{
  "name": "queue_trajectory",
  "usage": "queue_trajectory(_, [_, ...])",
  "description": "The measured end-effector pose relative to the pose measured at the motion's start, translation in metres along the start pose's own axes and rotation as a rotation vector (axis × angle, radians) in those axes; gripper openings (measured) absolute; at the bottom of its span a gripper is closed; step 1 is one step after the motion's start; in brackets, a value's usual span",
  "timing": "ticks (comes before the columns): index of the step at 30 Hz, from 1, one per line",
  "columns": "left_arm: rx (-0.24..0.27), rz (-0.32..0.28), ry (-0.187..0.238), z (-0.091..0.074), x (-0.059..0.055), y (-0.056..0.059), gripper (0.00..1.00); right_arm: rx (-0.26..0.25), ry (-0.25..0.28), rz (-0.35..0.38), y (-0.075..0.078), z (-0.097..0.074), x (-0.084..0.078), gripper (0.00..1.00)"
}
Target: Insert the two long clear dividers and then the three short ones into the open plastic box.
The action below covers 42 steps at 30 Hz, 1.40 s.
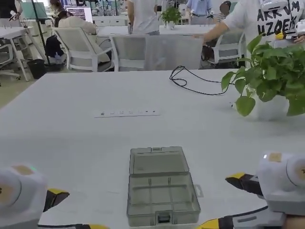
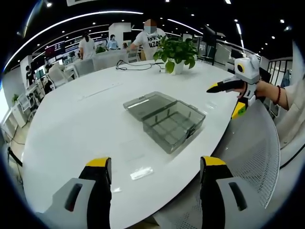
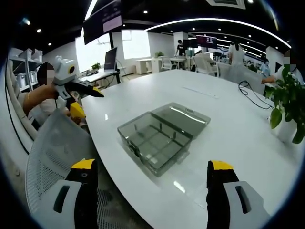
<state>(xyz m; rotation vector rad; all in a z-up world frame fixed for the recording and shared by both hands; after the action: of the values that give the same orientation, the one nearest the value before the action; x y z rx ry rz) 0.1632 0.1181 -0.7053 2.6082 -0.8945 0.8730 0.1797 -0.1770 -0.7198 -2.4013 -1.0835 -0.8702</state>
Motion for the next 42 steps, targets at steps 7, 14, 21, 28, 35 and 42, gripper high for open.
queue_trajectory(7, [0.041,-0.057,-0.022,0.001,-0.005,-0.016,0.64,0.001,0.000,0.002,0.001,0.000,0.001,0.95])
queue_trajectory(14, [0.059,-0.113,-0.053,0.003,-0.011,-0.028,0.55,0.005,0.007,0.001,0.001,0.001,0.004,0.94])
queue_trajectory(21, [0.089,-0.122,-0.089,0.007,-0.017,-0.040,0.51,0.007,0.016,0.005,0.001,0.002,0.005,0.92])
queue_trajectory(28, [0.121,-0.137,-0.139,0.017,-0.028,-0.054,0.44,0.006,0.012,0.015,0.003,0.005,0.004,0.91])
queue_trajectory(35, [0.136,-0.140,-0.186,0.027,-0.038,-0.064,0.41,0.004,0.008,0.022,0.004,0.006,0.003,0.90])
queue_trajectory(42, [0.147,-0.150,-0.207,0.036,-0.043,-0.073,0.39,0.002,-0.004,0.034,0.005,0.007,0.001,0.89])
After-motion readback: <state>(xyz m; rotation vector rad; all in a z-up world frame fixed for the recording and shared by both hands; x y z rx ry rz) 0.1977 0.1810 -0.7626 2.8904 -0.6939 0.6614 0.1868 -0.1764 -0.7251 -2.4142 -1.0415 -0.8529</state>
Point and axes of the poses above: the centre of the closed fingertips' face, and the gripper's own axes: z roughly forward along the fingers, y roughly to its right, x roughly out of its top, the point moved 6 cm from there along -z, roughly backward along the fingers, and after that the axes turned 14 degrees about -y, right-handed, at the moved point
